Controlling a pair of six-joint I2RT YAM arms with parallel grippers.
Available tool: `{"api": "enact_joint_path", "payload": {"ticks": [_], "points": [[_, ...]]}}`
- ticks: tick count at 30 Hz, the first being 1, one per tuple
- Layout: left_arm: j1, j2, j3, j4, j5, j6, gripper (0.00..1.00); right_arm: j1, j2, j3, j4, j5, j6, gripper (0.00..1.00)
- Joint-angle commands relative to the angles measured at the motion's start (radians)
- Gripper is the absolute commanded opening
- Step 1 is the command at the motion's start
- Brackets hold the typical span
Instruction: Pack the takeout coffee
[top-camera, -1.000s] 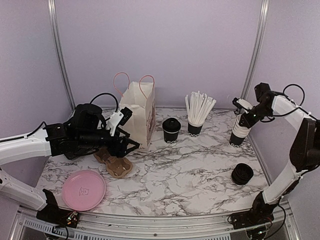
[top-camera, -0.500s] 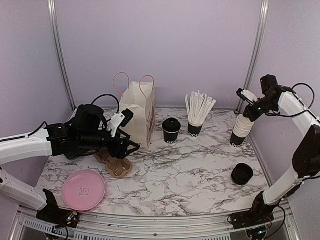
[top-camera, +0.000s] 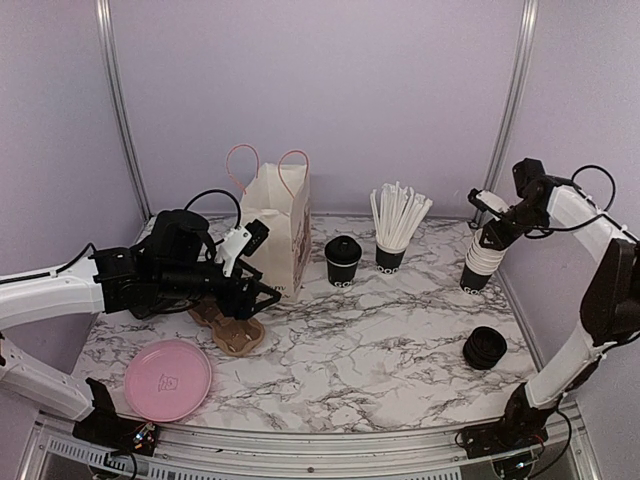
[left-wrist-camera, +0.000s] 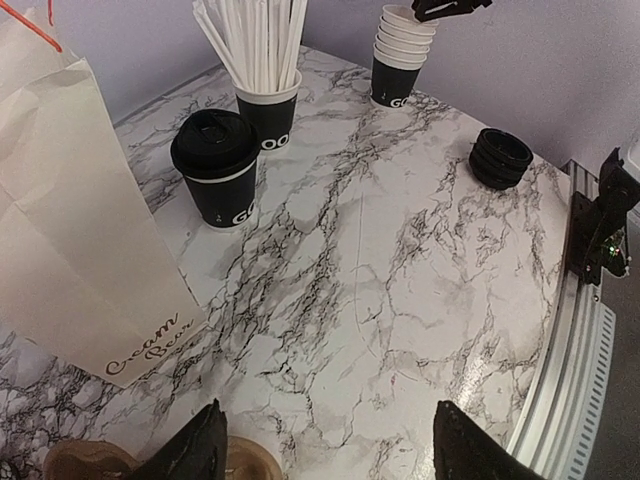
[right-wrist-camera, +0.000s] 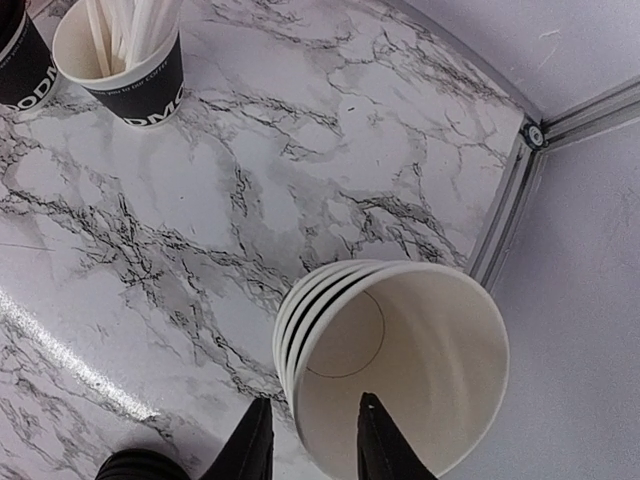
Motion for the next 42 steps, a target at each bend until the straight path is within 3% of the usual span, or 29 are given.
{"api": "enact_joint_path", "payload": {"ticks": [1, 9, 18, 22, 24, 26, 28, 31, 34, 36, 37, 39, 40, 42], "points": [[-0.006, 0.012, 0.033, -0.027, -0.010, 0.020, 0.71, -0.003, 0.037, 0.006, 0.010, 0.003, 0.002, 0.23], [-0.008, 0.023, 0.037, -0.036, -0.009, 0.023, 0.71, -0.003, 0.047, 0.011, 0.008, -0.007, 0.002, 0.04], [-0.009, 0.037, 0.043, -0.045, -0.007, 0.025, 0.71, -0.003, 0.041, 0.032, -0.015, -0.002, -0.009, 0.00], [-0.010, 0.043, 0.046, -0.049, -0.008, 0.028, 0.71, 0.006, -0.042, 0.056, -0.006, 0.046, 0.007, 0.00], [-0.009, 0.045, 0.047, -0.051, -0.009, 0.029, 0.71, 0.006, -0.064, 0.067, -0.037, -0.003, -0.006, 0.00], [-0.009, 0.048, 0.048, -0.052, -0.009, 0.029, 0.71, 0.016, -0.072, 0.074, -0.040, 0.063, 0.005, 0.00], [-0.009, 0.053, 0.051, -0.054, -0.004, 0.028, 0.71, 0.003, -0.067, 0.124, -0.106, -0.022, -0.011, 0.00], [-0.009, 0.059, 0.053, -0.055, -0.002, 0.028, 0.71, 0.076, -0.106, 0.064, -0.026, 0.167, -0.014, 0.00], [-0.011, 0.057, 0.053, -0.058, -0.002, 0.029, 0.71, 0.080, -0.083, 0.097, -0.052, 0.115, -0.001, 0.00], [-0.013, 0.057, 0.053, -0.059, -0.006, 0.029, 0.71, 0.061, -0.052, 0.162, -0.158, -0.123, -0.050, 0.00], [-0.014, 0.056, 0.053, -0.060, -0.008, 0.030, 0.71, 0.048, -0.026, 0.177, -0.177, -0.124, -0.030, 0.00], [-0.015, 0.053, 0.052, -0.062, -0.010, 0.031, 0.71, 0.078, -0.025, 0.115, -0.043, 0.198, 0.002, 0.00], [-0.016, 0.052, 0.053, -0.063, -0.010, 0.031, 0.71, 0.077, -0.040, 0.082, -0.006, 0.261, -0.022, 0.00], [-0.016, 0.048, 0.053, -0.063, -0.010, 0.030, 0.71, 0.050, -0.029, 0.155, -0.160, -0.086, -0.089, 0.00]]}}
